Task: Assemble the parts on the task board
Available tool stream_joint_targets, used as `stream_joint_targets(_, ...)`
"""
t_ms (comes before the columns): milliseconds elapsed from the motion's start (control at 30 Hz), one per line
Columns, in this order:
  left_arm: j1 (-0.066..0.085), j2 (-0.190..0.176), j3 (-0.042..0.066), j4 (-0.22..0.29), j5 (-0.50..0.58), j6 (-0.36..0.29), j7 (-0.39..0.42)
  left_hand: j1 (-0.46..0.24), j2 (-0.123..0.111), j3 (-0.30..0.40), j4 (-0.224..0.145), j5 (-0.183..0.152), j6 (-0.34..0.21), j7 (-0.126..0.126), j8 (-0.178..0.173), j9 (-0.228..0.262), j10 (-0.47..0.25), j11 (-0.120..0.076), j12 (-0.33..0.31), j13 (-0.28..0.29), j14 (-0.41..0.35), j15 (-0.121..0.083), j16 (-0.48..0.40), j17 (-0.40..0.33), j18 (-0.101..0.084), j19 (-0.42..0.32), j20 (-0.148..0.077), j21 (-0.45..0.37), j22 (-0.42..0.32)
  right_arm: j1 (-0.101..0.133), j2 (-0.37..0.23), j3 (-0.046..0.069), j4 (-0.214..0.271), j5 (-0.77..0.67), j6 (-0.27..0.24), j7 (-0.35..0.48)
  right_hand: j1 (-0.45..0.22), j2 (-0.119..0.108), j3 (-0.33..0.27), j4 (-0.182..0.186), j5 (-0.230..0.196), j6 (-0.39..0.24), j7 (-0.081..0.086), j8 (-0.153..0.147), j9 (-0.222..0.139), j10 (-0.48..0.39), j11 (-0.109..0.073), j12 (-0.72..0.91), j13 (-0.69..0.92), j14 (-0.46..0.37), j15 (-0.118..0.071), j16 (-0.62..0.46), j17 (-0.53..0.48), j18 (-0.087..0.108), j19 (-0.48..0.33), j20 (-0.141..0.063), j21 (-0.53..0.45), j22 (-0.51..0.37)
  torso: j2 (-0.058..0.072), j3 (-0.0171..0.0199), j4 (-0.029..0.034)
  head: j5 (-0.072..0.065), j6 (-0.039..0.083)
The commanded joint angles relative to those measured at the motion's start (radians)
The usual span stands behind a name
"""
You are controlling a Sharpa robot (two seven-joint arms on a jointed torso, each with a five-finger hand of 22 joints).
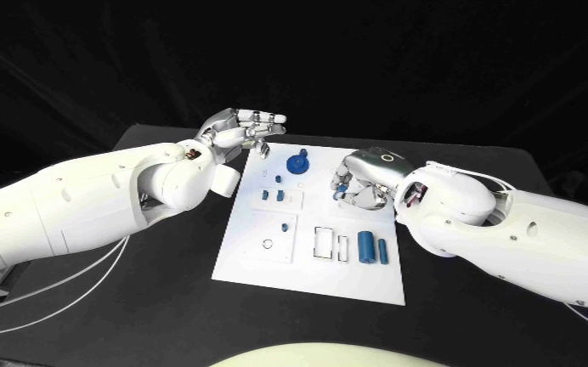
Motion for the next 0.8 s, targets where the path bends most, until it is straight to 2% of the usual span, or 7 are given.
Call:
stream_joint_targets(33,0.000,0.005,0.000,-0.001,0.004,0.014,0.004,0.000,0.011,-0.002,-0.002,0.002,-0.003,0.003,-0.004,-0.002,-0.005,0.001,0.006,0.001,-0.006,0.003,-0.004,-0.001,0.011,-0.006,0.001,-0.005,-0.001,0.001,0.003,0.001,0.032,0.003,-0.049,0.001,0.018,0.009,0.006,-0.013,0.009,0.008,0.002,0.001,0.002,0.053,-0.048,-0.001,0.000,0.067,-0.005,0.007,0.063,-0.020,0.010,0.000,0.006,0.003,0.000,0.0004,0.0004,0.003,0.000)
stream_joint_targets(200,0.000,0.009,0.000,-0.002,0.004,0.016,0.004,-0.001,0.013,-0.002,-0.002,0.002,-0.004,0.003,-0.004,-0.002,-0.005,0.001,0.006,0.001,-0.007,0.003,-0.004,-0.002,0.012,-0.006,0.001,-0.005,-0.002,-0.009,0.031,0.003,0.060,0.009,-0.060,0.012,0.020,0.009,0.008,-0.015,0.013,0.008,0.003,0.000,0.002,0.054,-0.047,-0.003,0.002,0.068,-0.005,0.007,0.064,-0.020,0.009,0.000,0.006,0.003,0.001,0.0008,0.0015,0.014,-0.003)
stream_joint_targets(400,0.000,0.013,-0.001,-0.006,0.004,0.015,0.006,-0.001,0.013,-0.002,-0.002,0.002,-0.004,0.003,-0.004,-0.002,-0.005,0.001,0.006,0.001,-0.007,0.003,-0.004,-0.002,0.012,-0.006,0.001,-0.005,-0.002,-0.058,0.116,0.000,0.067,0.025,-0.075,0.040,0.022,0.009,0.011,-0.019,0.022,0.007,0.005,-0.002,0.003,0.055,-0.046,-0.007,0.003,0.067,-0.004,0.007,0.063,-0.019,0.008,-0.001,0.006,0.004,0.002,0.0009,0.0012,0.025,-0.004)
stream_joint_targets(467,0.000,0.014,-0.001,-0.008,0.004,0.014,0.008,-0.001,0.013,-0.002,-0.002,0.002,-0.004,0.003,-0.004,-0.002,-0.005,0.001,0.006,0.001,-0.007,0.003,-0.004,-0.002,0.012,-0.006,0.001,-0.005,-0.002,-0.073,0.141,-0.002,0.062,0.029,-0.076,0.047,0.022,0.009,0.011,-0.019,0.022,0.007,0.005,-0.002,0.003,0.055,-0.046,-0.007,0.003,0.067,-0.004,0.007,0.063,-0.019,0.008,-0.001,0.006,0.004,0.002,-0.0007,0.0011,0.029,-0.004)
stream_joint_targets(800,0.000,0.015,-0.001,-0.007,0.004,0.012,0.011,-0.001,0.013,-0.002,-0.002,0.002,-0.004,0.003,-0.004,-0.002,-0.005,0.001,0.006,0.001,-0.007,0.003,-0.004,-0.002,0.012,-0.006,0.001,-0.005,-0.002,-0.140,0.238,-0.013,-0.016,0.042,-0.074,0.071,0.022,0.009,0.012,-0.021,0.026,0.006,0.007,-0.004,0.003,0.054,-0.045,-0.009,0.004,0.067,-0.004,0.007,0.063,-0.019,0.007,-0.001,0.004,0.003,0.003,-0.0011,0.0002,0.040,-0.008)
